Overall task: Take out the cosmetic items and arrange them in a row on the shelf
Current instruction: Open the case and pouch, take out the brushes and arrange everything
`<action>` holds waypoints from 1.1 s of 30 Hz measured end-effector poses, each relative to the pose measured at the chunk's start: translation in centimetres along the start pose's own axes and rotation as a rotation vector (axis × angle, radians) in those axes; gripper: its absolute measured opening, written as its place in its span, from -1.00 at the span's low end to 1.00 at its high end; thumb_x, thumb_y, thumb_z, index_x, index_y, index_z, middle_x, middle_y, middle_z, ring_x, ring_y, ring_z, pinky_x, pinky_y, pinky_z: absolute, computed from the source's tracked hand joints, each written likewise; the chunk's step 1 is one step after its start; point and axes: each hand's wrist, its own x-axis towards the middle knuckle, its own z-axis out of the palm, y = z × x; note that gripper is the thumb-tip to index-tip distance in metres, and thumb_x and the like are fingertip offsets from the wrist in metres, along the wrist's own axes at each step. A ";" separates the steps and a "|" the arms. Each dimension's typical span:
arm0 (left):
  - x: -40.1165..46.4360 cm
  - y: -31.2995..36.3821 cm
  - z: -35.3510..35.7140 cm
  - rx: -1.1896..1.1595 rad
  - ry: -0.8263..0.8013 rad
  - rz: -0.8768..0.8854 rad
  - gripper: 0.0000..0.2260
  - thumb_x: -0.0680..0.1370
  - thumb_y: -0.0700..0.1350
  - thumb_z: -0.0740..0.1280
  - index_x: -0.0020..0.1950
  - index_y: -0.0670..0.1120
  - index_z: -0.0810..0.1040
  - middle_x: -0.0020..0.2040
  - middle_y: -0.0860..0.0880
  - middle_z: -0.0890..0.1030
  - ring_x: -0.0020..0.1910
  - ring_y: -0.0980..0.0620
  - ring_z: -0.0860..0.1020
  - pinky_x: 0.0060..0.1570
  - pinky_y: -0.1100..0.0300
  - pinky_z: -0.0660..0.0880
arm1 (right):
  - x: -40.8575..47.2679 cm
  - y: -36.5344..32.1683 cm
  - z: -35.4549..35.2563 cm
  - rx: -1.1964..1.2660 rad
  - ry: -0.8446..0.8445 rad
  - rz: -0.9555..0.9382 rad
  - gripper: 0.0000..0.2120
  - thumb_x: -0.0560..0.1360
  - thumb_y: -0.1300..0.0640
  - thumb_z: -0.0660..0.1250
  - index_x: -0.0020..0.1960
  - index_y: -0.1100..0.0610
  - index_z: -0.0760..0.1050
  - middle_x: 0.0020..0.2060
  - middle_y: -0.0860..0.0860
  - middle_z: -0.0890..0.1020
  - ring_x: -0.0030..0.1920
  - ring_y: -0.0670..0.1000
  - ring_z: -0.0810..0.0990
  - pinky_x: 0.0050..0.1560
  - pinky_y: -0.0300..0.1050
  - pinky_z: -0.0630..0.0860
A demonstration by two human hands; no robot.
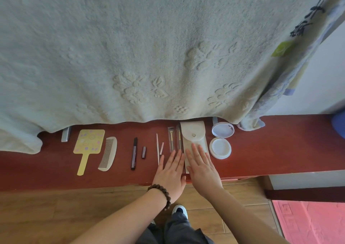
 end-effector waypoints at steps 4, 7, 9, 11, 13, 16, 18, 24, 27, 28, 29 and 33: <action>-0.6 -1.0 0.1 -0.027 0.125 -0.037 -0.43 0.59 0.09 -0.06 0.51 -0.04 -0.24 0.55 0.01 -0.21 0.52 -0.01 -0.25 0.50 -0.13 -0.09 | -0.1 -0.1 -0.1 0.050 0.052 0.007 -0.41 0.55 -0.06 -0.24 0.54 0.09 -0.01 0.53 0.04 -0.10 0.51 0.10 -0.20 0.50 0.06 -0.07; -1.7 -2.3 0.0 -0.061 0.173 -0.145 -0.40 0.60 0.09 0.01 0.51 -0.07 -0.22 0.53 -0.04 -0.24 0.52 -0.04 -0.23 0.50 -0.07 -0.12 | 0.1 -1.0 -0.7 0.128 0.091 -0.005 -0.49 0.63 -0.01 -0.13 0.55 0.08 -0.07 0.52 0.02 -0.18 0.50 0.05 -0.29 0.49 -0.02 -0.21; -2.5 -3.4 -0.1 -0.077 0.186 -0.228 -0.38 0.60 0.07 0.11 0.53 -0.10 -0.11 0.55 -0.08 -0.13 0.53 -0.05 -0.14 0.50 -0.05 -0.08 | 0.5 -2.4 -1.1 0.180 0.131 -0.057 -0.49 0.65 0.02 0.00 0.55 0.07 -0.05 0.54 0.02 -0.13 0.50 0.00 -0.26 0.49 -0.05 -0.21; -3.2 -4.3 -0.5 -0.097 0.205 -0.284 -0.40 0.57 0.04 0.21 0.52 -0.14 0.08 0.55 -0.11 0.05 0.53 -0.04 -0.01 0.48 -0.03 0.01 | 1.4 -3.9 -1.2 0.219 0.170 -0.130 -0.49 0.63 0.05 0.09 0.54 0.09 0.06 0.54 0.03 0.01 0.53 0.00 -0.13 0.52 -0.03 -0.12; -3.7 -4.9 -0.4 -0.115 0.175 -0.272 -0.43 0.61 0.03 0.12 0.54 -0.13 -0.01 0.56 -0.08 -0.08 0.53 0.00 -0.13 0.50 0.01 -0.10 | 2.9 -4.8 -1.0 0.245 0.176 -0.150 -0.49 0.60 0.07 0.18 0.51 0.10 0.16 0.53 0.04 0.13 0.54 0.02 -0.01 0.50 -0.07 -0.10; -3.8 -5.0 -0.5 -0.103 0.142 -0.174 -0.46 0.64 0.03 0.02 0.55 -0.10 -0.10 0.57 -0.04 -0.15 0.53 0.04 -0.20 0.51 0.06 -0.20 | 5.3 -5.3 -0.8 0.253 0.232 -0.142 -0.51 0.47 0.12 0.39 0.36 0.18 0.42 0.38 0.12 0.43 0.45 0.13 0.30 0.44 0.12 0.23; -3.8 -4.7 -0.4 -0.076 0.113 -0.125 -0.47 0.64 0.03 0.01 0.55 -0.10 -0.08 0.57 -0.05 -0.13 0.54 0.02 -0.19 0.51 0.04 -0.21 | 6.4 -5.4 -0.7 0.249 0.232 -0.161 -0.55 0.37 0.15 0.49 0.23 0.21 0.54 0.23 0.14 0.57 0.33 0.18 0.46 0.32 0.18 0.39; -3.5 -5.2 0.4 -0.034 0.056 -0.140 -0.49 0.66 0.00 0.00 0.55 -0.09 -0.13 0.58 -0.04 -0.12 0.54 0.01 -0.16 0.49 0.00 -0.22 | 7.6 -4.9 0.1 0.221 0.267 -0.272 -0.60 0.26 0.15 0.59 0.07 0.19 0.64 0.05 0.12 0.67 0.16 0.17 0.60 0.25 0.20 0.42; -3.5 -5.6 0.5 -0.032 0.056 -0.126 -0.50 0.67 -0.02 0.00 0.55 -0.09 -0.12 0.58 -0.03 -0.09 0.54 0.02 -0.14 0.50 0.00 -0.19 | 7.8 -4.9 0.3 0.226 0.311 -0.302 -0.64 0.26 0.19 0.58 0.03 0.23 0.65 0.01 0.13 0.68 0.12 0.15 0.63 0.27 0.18 0.39; -3.5 -5.8 0.6 -0.034 0.066 -0.122 -0.50 0.67 -0.03 0.01 0.55 -0.09 -0.11 0.58 -0.03 -0.07 0.54 0.02 -0.13 0.51 0.00 -0.18 | 7.9 -4.8 0.4 0.228 0.321 -0.314 -0.64 0.25 0.21 0.58 0.03 0.23 0.65 0.01 0.13 0.68 0.12 0.15 0.63 0.28 0.17 0.37; -3.5 -5.9 0.6 -0.035 0.073 -0.120 -0.51 0.67 -0.04 0.02 0.55 -0.09 -0.09 0.58 -0.03 -0.06 0.54 0.03 -0.12 0.51 0.00 -0.17 | 8.0 -4.7 0.4 0.231 0.327 -0.328 -0.64 0.26 0.23 0.57 0.03 0.24 0.64 0.01 0.13 0.68 0.12 0.15 0.63 0.29 0.16 0.36; -3.1 -6.1 0.5 -0.049 0.116 -0.094 -0.54 0.67 -0.09 0.01 0.55 -0.09 -0.04 0.58 -0.02 -0.03 0.55 0.04 -0.11 0.48 0.06 -0.21 | 8.0 -3.5 0.3 0.244 0.313 -0.372 -0.61 0.28 0.29 0.53 0.11 0.24 0.61 0.11 0.13 0.65 0.20 0.15 0.58 0.34 0.14 0.26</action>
